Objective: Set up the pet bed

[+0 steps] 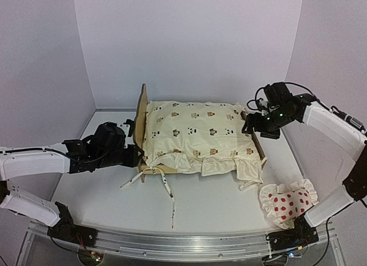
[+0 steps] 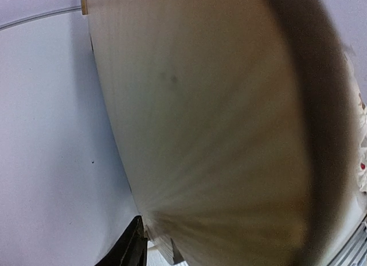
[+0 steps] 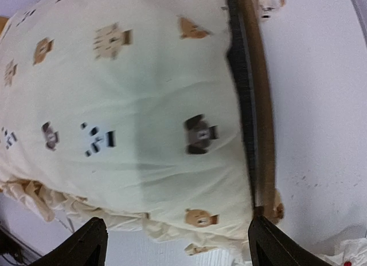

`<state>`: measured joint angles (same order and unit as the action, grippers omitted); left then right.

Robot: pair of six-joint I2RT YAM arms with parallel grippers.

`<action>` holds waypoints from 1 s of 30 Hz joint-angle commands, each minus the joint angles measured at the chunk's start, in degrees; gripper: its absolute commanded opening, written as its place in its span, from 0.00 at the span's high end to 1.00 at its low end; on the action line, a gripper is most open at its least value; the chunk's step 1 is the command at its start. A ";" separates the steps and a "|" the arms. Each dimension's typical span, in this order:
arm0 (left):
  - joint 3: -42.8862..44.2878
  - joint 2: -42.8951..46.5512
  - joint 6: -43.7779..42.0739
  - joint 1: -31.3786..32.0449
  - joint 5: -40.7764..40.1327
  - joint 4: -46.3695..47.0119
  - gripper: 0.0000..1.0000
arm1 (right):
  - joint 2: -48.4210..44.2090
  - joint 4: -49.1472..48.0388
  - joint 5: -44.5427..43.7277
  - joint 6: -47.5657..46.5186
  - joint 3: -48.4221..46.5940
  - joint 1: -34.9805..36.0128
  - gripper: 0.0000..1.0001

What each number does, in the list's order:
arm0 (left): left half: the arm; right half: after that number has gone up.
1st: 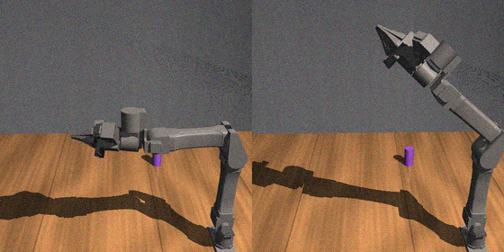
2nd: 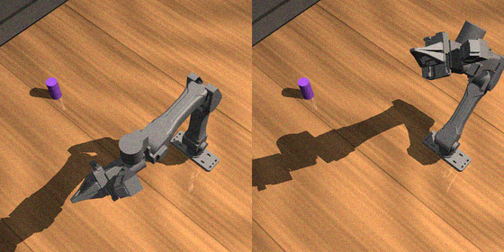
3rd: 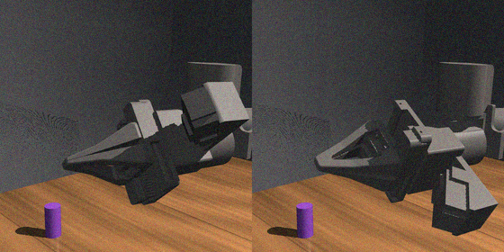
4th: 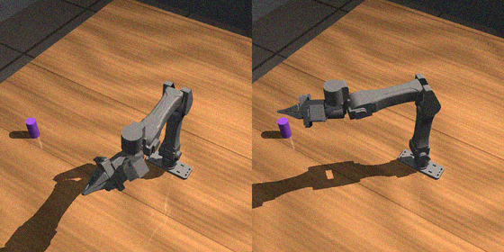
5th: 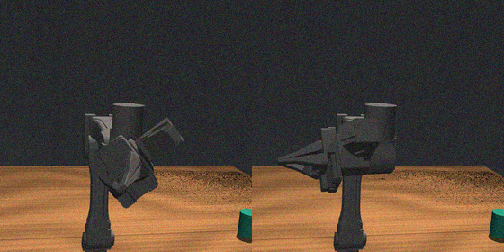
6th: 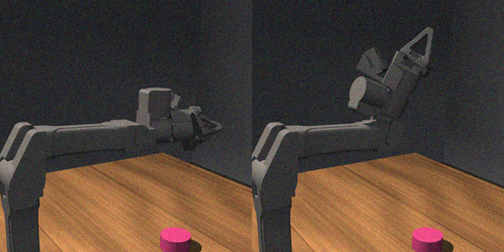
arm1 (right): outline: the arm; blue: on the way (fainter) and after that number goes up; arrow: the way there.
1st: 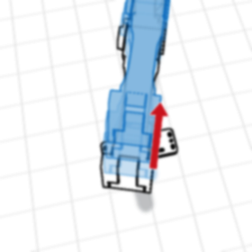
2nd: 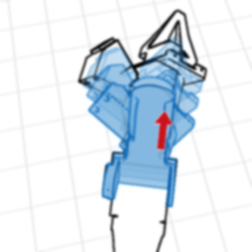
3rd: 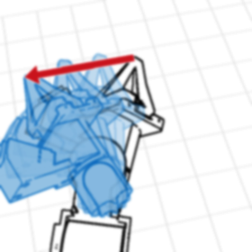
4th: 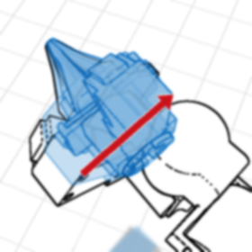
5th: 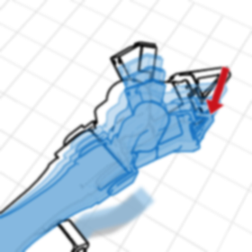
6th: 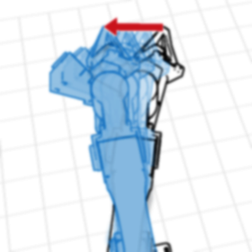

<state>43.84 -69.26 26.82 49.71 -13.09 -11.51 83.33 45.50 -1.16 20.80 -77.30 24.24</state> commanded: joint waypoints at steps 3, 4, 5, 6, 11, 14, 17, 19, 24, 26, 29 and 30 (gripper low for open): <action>4.11 -4.21 0.89 0.12 -7.73 2.16 0.69 | 4.61 2.68 -6.13 -1.62 0.06 -9.84 0.17; 4.40 -4.77 1.05 0.14 -8.35 1.97 0.70 | 5.90 2.55 -5.37 -1.80 0.27 -11.05 0.19; 4.51 -5.20 1.15 0.14 -8.85 1.94 0.72 | 7.30 2.40 -4.43 -1.91 0.35 -11.86 0.20; 4.53 -5.41 1.27 0.12 -9.34 1.93 0.73 | 8.56 2.16 -3.83 -2.05 0.36 -12.26 0.22; 4.39 -5.54 1.74 0.12 -11.99 2.11 0.77 | 14.10 0.03 -0.80 -1.76 1.35 -12.37 0.34; 4.02 -5.49 2.01 0.12 -13.91 2.10 0.79 | 15.55 -2.13 1.60 -0.84 3.48 -12.30 0.48; 3.71 -5.40 1.87 0.04 -16.94 1.78 0.79 | 15.80 -3.77 4.52 0.11 5.37 -11.43 0.67; 3.55 -5.37 1.08 -0.44 -18.79 1.62 0.78 | 15.59 -4.31 4.16 0.64 6.53 -9.68 0.77; 3.25 -5.63 -1.35 -4.17 -20.04 0.73 0.76 | 15.27 -4.50 1.35 3.11 7.92 -1.21 0.81; 2.92 -5.30 -2.00 -6.19 -20.29 0.17 0.76 | 15.66 -4.81 -0.58 4.88 8.20 2.58 0.82; 1.90 -3.60 -2.86 -9.36 -20.33 0.16 0.75 | 16.99 -5.36 -2.33 7.85 7.74 8.43 0.82; 1.53 -2.70 -3.15 -10.57 -20.35 0.31 0.75 | 17.64 -5.48 -3.01 8.66 7.26 10.43 0.82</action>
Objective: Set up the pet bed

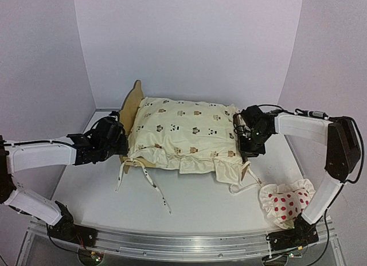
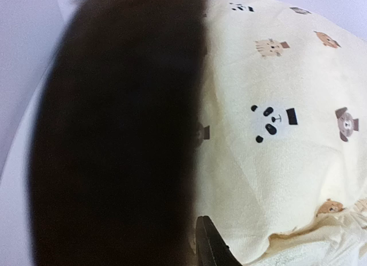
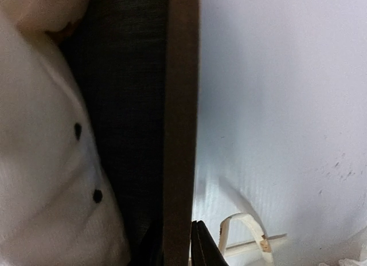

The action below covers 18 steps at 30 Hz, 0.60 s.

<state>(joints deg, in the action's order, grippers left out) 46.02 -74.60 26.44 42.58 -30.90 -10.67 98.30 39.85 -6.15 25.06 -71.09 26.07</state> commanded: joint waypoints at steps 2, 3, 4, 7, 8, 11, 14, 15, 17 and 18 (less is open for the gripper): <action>-1.41 4.31 -3.85 -5.67 -2.80 -0.03 0.73 | 4.08 -0.04 0.76 6.14 -0.21 12.14 0.82; -1.65 4.88 -4.48 -6.79 -3.01 0.13 0.73 | 4.80 -0.26 0.35 7.11 -0.96 13.79 0.82; -1.80 5.25 -4.98 -7.84 -3.25 0.09 0.72 | 5.61 -0.59 0.11 7.94 -1.61 15.62 0.82; -1.61 5.54 -5.41 -10.47 -3.56 -0.80 0.71 | 7.95 -1.62 -0.13 9.93 -3.53 20.29 0.82; -1.61 5.60 -5.54 -10.96 -3.52 -0.84 0.70 | 8.46 -1.81 -0.22 10.44 -4.11 21.34 0.82; -1.53 5.74 -5.78 -11.28 -3.50 -1.18 0.68 | 9.27 -2.23 0.19 11.34 -4.93 23.67 0.82; -0.60 6.15 -5.60 -11.39 -3.74 -2.63 0.62 | 8.25 -2.62 1.63 11.43 -4.69 24.30 0.82; -0.06 6.39 -5.41 -11.39 -3.74 -3.45 0.58 | 7.57 -2.62 2.03 11.07 -4.49 24.34 0.80; 0.84 7.11 -4.93 -11.37 -3.04 -5.03 0.48 | 5.89 -2.59 1.35 9.88 -3.95 24.31 0.76; 1.11 7.60 -4.50 -11.37 -2.47 -5.77 0.44 | 5.09 -2.37 0.50 8.99 -3.59 24.34 0.72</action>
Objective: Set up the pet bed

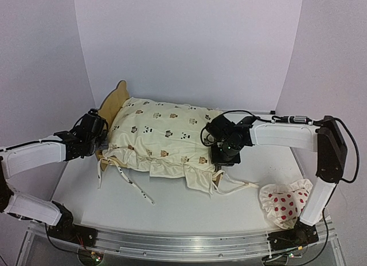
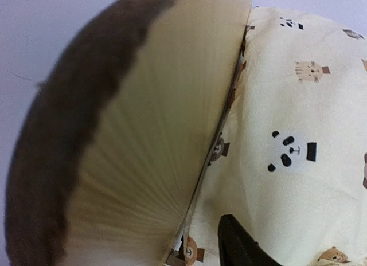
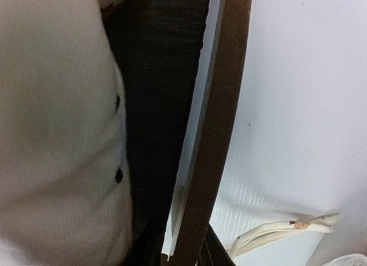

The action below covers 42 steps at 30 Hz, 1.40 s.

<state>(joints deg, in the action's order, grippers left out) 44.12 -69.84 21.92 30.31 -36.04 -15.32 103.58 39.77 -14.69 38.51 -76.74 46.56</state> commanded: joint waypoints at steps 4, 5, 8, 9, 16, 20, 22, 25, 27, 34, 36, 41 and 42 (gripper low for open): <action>4.23 4.60 1.24 0.90 5.57 -4.90 0.23 | -3.91 -0.20 5.34 -8.01 2.20 3.12 0.52; 4.37 5.08 1.56 0.89 6.18 -5.75 0.20 | -4.48 0.43 5.13 -8.79 1.88 2.85 0.48; 4.92 7.00 3.06 0.96 7.20 -8.45 0.13 | -6.29 2.60 4.21 -11.32 0.61 1.70 0.39; 5.17 7.75 3.63 0.95 7.38 -9.32 0.10 | -6.97 3.41 3.98 -12.20 0.00 1.46 0.37; 10.46 12.65 7.56 0.98 9.49 -17.62 0.00 | -12.79 8.92 3.07 -17.83 -3.22 1.04 0.30; 15.40 13.75 9.97 1.06 12.77 -22.62 0.01 | -15.05 8.86 11.11 -18.90 -3.76 1.13 0.30; 17.17 13.59 10.30 1.61 15.62 -23.22 0.03 | -14.27 7.87 14.10 -18.59 -4.67 2.02 0.31; 18.72 12.20 11.06 4.72 16.73 -23.17 0.06 | -10.98 7.28 15.57 -18.33 -6.65 3.78 0.33; 20.14 10.47 11.71 9.12 14.29 -23.67 0.06 | -8.84 7.07 15.27 -17.75 -7.83 4.48 0.33; 24.60 3.20 12.29 20.16 11.57 -23.78 0.09 | -4.15 4.74 13.33 -15.70 -7.27 4.98 0.36; 24.49 2.21 10.74 22.21 12.87 -21.42 0.11 | -3.14 4.10 13.35 -15.42 -6.83 5.21 0.37; 24.73 -2.06 6.67 26.09 16.18 -16.79 0.13 | -1.41 2.48 12.82 -14.98 -5.70 5.56 0.41; 24.73 -2.70 6.40 26.46 16.66 -16.13 0.13 | -1.03 2.21 12.80 -14.92 -5.55 5.56 0.43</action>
<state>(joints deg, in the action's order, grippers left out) 66.04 -70.01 31.32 54.95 -21.65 -35.85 101.21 44.24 -1.52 22.68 -83.06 51.58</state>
